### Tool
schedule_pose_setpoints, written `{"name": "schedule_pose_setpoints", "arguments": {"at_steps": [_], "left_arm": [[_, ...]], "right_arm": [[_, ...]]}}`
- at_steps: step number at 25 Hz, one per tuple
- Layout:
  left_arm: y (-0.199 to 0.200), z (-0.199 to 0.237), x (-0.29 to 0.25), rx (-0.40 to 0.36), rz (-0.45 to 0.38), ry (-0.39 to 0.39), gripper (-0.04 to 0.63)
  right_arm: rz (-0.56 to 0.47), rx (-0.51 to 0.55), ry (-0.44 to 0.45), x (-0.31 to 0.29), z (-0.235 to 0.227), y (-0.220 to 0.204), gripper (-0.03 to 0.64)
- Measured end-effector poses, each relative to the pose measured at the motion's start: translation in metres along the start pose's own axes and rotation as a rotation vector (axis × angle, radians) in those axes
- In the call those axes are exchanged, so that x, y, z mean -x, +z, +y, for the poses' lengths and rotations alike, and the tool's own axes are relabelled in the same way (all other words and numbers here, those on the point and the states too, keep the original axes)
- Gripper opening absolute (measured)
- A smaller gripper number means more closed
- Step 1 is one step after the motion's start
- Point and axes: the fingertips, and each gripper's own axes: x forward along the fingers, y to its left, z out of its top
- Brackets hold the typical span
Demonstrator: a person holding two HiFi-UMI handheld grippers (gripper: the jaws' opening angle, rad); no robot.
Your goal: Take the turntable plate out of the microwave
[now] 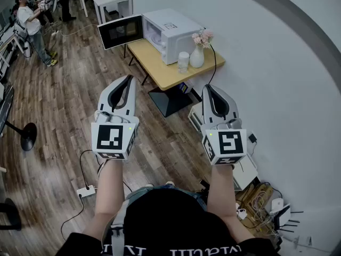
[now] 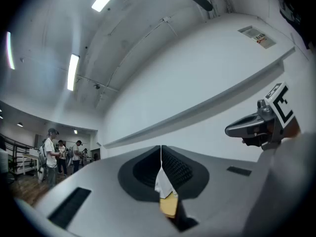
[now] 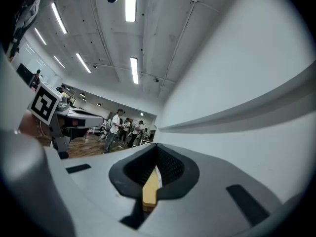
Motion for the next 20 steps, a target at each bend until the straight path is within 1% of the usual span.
{"name": "schedule_pose_setpoints", "arguments": {"at_steps": [4, 8, 11, 14, 15, 16, 17, 18, 20], "left_arm": [[-0.001, -0.011, -0.002, -0.001, -0.011, -0.017, 0.012], [-0.003, -0.018, -0.002, 0.003, 0.001, -0.01, 0.012], [-0.003, -0.024, -0.004, 0.027, -0.007, -0.012, 0.012], [-0.003, -0.032, -0.008, 0.056, -0.016, -0.019, 0.015], [-0.003, -0.036, -0.01, 0.057, -0.01, -0.021, 0.033], [-0.004, -0.039, -0.013, 0.058, -0.001, -0.023, 0.106], [-0.006, -0.042, -0.015, 0.061, 0.008, -0.02, 0.196], [-0.006, -0.043, -0.017, 0.067, 0.013, -0.01, 0.24], [-0.009, -0.046, -0.018, 0.086, 0.02, 0.014, 0.285]], "right_arm": [[0.011, 0.002, 0.002, 0.004, -0.005, -0.003, 0.017], [0.022, -0.001, -0.018, 0.008, -0.014, -0.007, 0.017], [0.022, -0.006, -0.034, 0.009, -0.023, -0.009, 0.017], [0.032, -0.018, -0.007, 0.007, -0.027, -0.014, 0.021], [0.034, -0.043, 0.017, 0.007, -0.027, -0.016, 0.068], [0.035, -0.073, 0.043, 0.006, -0.027, -0.018, 0.215], [0.036, -0.099, 0.065, 0.006, -0.028, -0.019, 0.275], [0.034, -0.117, 0.077, 0.006, -0.03, -0.021, 0.294], [0.034, -0.128, 0.088, 0.008, -0.034, -0.023, 0.317]]}}
